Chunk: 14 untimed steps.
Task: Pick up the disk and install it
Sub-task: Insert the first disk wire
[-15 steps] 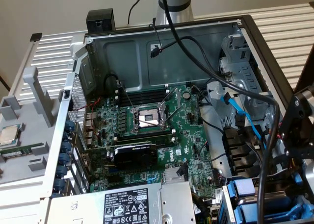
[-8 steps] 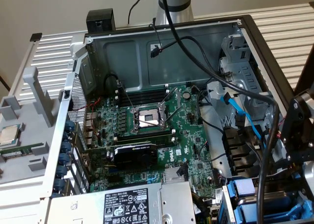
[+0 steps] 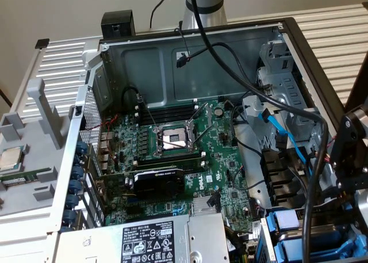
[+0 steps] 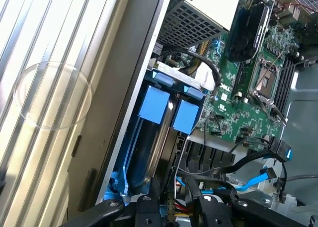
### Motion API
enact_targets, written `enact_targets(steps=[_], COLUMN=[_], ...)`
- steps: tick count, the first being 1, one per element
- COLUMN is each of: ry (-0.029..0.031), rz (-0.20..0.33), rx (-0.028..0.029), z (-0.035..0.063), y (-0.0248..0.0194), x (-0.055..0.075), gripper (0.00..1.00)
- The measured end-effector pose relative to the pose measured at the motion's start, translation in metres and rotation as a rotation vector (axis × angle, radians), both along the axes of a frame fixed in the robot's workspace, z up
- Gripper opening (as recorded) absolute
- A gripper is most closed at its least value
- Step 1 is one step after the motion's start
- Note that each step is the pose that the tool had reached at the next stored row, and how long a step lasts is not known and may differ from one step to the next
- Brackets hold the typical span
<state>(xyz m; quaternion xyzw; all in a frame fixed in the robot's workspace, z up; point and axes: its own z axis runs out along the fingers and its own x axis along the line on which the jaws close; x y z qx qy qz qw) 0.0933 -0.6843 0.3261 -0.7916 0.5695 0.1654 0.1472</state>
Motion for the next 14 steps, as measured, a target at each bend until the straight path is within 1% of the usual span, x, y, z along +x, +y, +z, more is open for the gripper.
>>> enact_targets(steps=[5,12,13,14], ry=[0.0001,0.0003,0.0003,0.0003], rz=[-0.002,-0.006,-0.007,-0.008], rx=[0.0000,-0.0001,-0.0001,0.0000], z=[-0.0006,-0.0007,-0.0007,-0.0008], y=[0.0015,0.0018,0.0018,0.0018], x=[0.0001,0.0002,0.0002,0.0002], gripper=[0.34,0.34,0.31,0.31])
